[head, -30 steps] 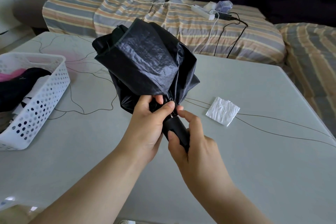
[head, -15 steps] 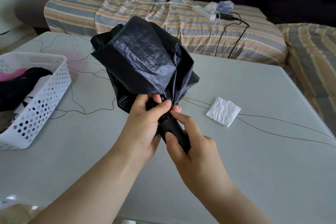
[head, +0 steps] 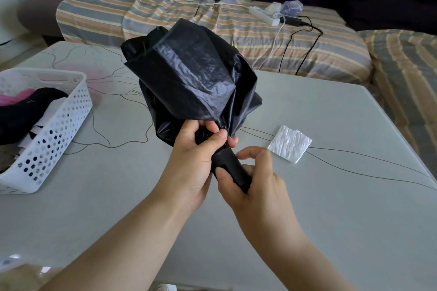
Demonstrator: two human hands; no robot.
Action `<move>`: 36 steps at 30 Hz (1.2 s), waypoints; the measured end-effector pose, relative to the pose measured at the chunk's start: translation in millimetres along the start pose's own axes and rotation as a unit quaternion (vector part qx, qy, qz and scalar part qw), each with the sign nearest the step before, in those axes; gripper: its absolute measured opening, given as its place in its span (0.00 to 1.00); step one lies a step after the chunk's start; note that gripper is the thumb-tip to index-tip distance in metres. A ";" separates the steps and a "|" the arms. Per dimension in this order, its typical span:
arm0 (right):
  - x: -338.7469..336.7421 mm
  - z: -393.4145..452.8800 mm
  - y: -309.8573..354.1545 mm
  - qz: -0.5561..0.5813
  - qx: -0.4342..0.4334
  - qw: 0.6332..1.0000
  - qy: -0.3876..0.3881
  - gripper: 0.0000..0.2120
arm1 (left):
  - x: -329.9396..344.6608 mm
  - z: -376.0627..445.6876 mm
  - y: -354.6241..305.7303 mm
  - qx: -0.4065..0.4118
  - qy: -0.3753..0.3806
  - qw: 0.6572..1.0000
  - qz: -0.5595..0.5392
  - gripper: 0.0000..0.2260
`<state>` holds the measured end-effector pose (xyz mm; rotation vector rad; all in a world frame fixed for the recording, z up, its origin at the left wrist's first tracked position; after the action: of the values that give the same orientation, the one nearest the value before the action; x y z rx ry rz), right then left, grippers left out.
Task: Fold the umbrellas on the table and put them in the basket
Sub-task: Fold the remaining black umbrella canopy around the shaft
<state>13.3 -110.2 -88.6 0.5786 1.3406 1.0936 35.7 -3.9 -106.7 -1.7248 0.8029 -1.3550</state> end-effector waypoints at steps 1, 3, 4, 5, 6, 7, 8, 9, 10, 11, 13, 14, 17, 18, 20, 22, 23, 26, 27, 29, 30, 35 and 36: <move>-1.1 0.5 -0.8 0.003 0.006 1.000 0.001 0.14 | 0.4 -0.6 -0.3 0.001 -0.003 1.000 -0.001 0.12; -3.7 1.6 -1.0 0.008 0.014 1.000 0.001 0.13 | 1.5 -1.9 -1.3 0.008 -0.006 1.000 0.002 0.12; -3.7 2.2 -1.4 0.009 0.019 1.000 0.004 0.13 | 2.0 -2.3 -1.6 0.011 -0.006 1.000 0.008 0.12; -3.1 2.3 -1.9 0.008 0.022 1.000 0.010 0.13 | 2.7 -3.2 -1.7 0.012 -0.003 1.000 0.016 0.12; -1.9 2.5 -1.9 0.007 0.023 1.000 0.016 0.13 | 3.9 -3.8 -1.2 0.012 0.001 1.000 0.022 0.11; -0.9 2.4 -1.5 0.006 0.021 1.000 0.022 0.13 | 5.3 -4.6 -0.6 0.011 0.007 1.000 0.026 0.11; -0.2 2.2 -0.8 0.002 0.017 0.999 0.027 0.13 | 6.8 -5.3 0.2 0.009 0.012 0.999 0.029 0.11; 0.3 2.5 -0.2 -0.001 0.015 0.999 0.031 0.13 | 7.8 -5.6 1.2 0.006 0.015 0.999 0.030 0.11; 0.5 2.5 0.0 -0.004 0.014 0.999 0.035 0.13 | 8.7 -5.9 2.0 0.004 0.019 0.999 0.031 0.11; 0.5 2.6 -0.3 -0.006 0.014 0.999 0.036 0.13 | 9.3 -6.0 2.5 0.003 0.021 0.999 0.032 0.11; 0.0 2.7 -1.1 -0.007 0.012 0.999 0.038 0.14 | 10.4 -5.5 2.8 0.007 0.025 0.999 0.036 0.11; -0.1 3.1 -1.4 -0.009 0.009 0.999 0.039 0.15 | 11.1 -5.2 2.7 0.010 0.027 0.999 0.038 0.11; 0.0 3.1 -3.9 -0.008 0.013 0.999 0.045 0.16 | 11.9 -4.6 3.2 0.012 0.028 0.999 0.044 0.11; -0.2 3.2 -5.2 -0.002 0.017 0.999 0.045 0.16 | 12.6 -4.7 4.4 0.010 0.030 0.998 0.046 0.11; 0.0 3.2 -7.2 0.010 0.024 0.999 0.048 0.16 | 13.4 -5.6 7.4 0.004 0.032 0.998 0.046 0.12; 1.2 2.8 -7.5 0.010 0.026 0.998 0.051 0.15 | 12.7 -6.0 10.4 -0.003 0.027 0.999 0.044 0.13; 2.1 2.5 -7.0 0.006 0.025 0.998 0.052 0.15 | 11.8 -6.1 11.3 -0.005 0.024 0.999 0.046 0.13; 3.9 2.3 -5.6 -0.017 0.013 0.999 0.046 0.12 | 11.7 -5.5 13.1 -0.008 0.025 0.998 0.052 0.14; 4.6 2.1 -5.8 -0.020 0.013 0.999 0.043 0.11 | 11.8 -4.9 14.4 -0.011 0.027 0.998 0.056 0.14; 5.7 1.8 -7.6 -0.015 0.022 0.999 0.034 0.12 | 10.7 -3.1 18.2 -0.020 0.029 0.997 0.069 0.16; 5.8 1.8 -8.9 -0.012 0.028 0.999 0.029 0.12 | 9.8 -1.4 20.1 -0.024 0.030 0.996 0.080 0.16; 4.1 4.2 -31.3 0.025 0.087 0.995 0.033 0.11 | -2.5 9.6 25.9 -0.024 0.047 0.987 0.152 0.13; 3.9 4.8 -36.6 0.030 0.100 0.994 0.039 0.11 | -4.8 9.8 26.6 -0.031 0.062 0.985 0.158 0.14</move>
<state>28.0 -121.3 -120.9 0.7335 1.5201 1.0447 43.9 -11.0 -133.4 -1.4921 1.1465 -1.2366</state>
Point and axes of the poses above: each hand's wrist, its own z-axis towards the middle knuckle, its own x-axis out of the palm, y = z × x, the point moved 10 cm from there along z, towards the middle knuckle, and after that the axes turned 1 degree about z, right-handed, at the moved point
